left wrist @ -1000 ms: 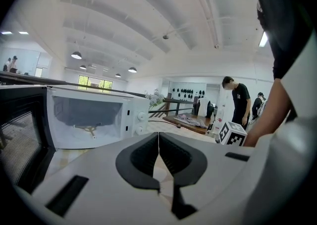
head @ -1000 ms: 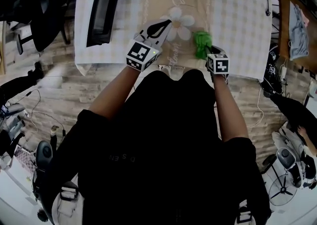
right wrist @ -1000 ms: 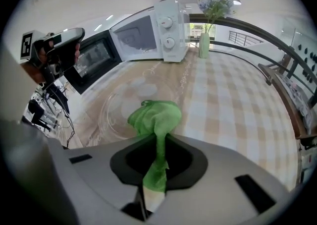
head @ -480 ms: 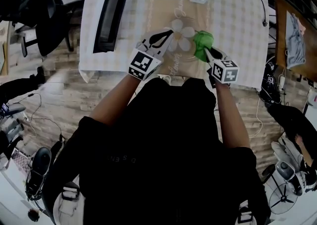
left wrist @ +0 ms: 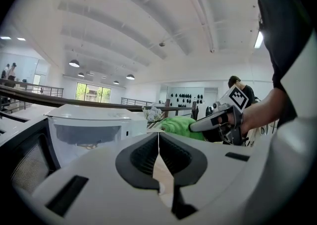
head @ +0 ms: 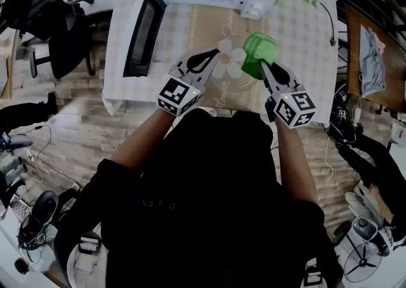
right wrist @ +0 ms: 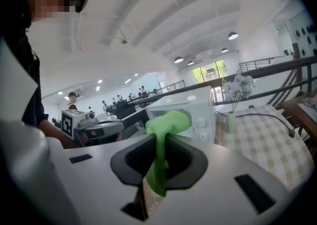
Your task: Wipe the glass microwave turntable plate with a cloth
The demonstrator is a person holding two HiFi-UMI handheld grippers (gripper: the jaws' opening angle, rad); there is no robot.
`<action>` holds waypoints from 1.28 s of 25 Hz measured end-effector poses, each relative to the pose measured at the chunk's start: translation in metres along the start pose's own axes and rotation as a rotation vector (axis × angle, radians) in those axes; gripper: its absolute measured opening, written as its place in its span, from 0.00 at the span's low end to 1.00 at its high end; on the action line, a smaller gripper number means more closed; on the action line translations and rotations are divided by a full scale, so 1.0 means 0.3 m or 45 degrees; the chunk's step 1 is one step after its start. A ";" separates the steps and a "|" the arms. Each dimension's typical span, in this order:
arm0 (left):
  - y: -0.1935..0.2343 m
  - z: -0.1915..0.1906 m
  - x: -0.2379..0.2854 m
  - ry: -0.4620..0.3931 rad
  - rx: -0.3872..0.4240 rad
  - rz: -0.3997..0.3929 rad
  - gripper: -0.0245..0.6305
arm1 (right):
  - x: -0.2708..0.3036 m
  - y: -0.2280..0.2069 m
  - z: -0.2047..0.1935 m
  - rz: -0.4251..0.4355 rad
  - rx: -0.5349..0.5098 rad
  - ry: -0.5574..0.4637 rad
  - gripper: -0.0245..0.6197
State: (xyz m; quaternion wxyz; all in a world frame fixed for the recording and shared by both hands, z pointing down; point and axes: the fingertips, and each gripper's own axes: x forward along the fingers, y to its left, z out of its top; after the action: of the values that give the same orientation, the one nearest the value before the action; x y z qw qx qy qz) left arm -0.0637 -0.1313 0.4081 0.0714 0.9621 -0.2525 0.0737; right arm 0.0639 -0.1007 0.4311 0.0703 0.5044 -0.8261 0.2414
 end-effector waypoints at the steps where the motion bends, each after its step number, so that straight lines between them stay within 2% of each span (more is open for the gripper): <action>1: -0.005 0.018 -0.001 -0.013 -0.005 -0.007 0.07 | -0.011 0.012 0.033 0.002 -0.028 -0.030 0.12; 8: -0.054 0.204 -0.019 -0.120 0.035 -0.067 0.07 | -0.092 0.136 0.242 0.029 -0.285 -0.243 0.12; 12: -0.082 0.289 -0.026 -0.159 0.066 -0.097 0.07 | -0.128 0.201 0.323 0.048 -0.380 -0.339 0.12; 16: -0.106 0.345 -0.027 -0.186 0.072 -0.118 0.07 | -0.154 0.239 0.384 0.021 -0.491 -0.409 0.12; 21: -0.119 0.391 -0.025 -0.211 0.077 -0.135 0.07 | -0.168 0.236 0.414 0.002 -0.498 -0.445 0.12; 32: -0.101 0.378 -0.013 -0.192 0.092 -0.136 0.07 | -0.157 0.229 0.408 -0.001 -0.469 -0.447 0.12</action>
State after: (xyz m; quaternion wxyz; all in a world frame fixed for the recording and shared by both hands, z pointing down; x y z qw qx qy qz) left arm -0.0400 -0.1230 0.2935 0.0213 0.9790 -0.2026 0.0064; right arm 0.0426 -0.0949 0.2848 0.0166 0.5176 -0.8555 -0.0043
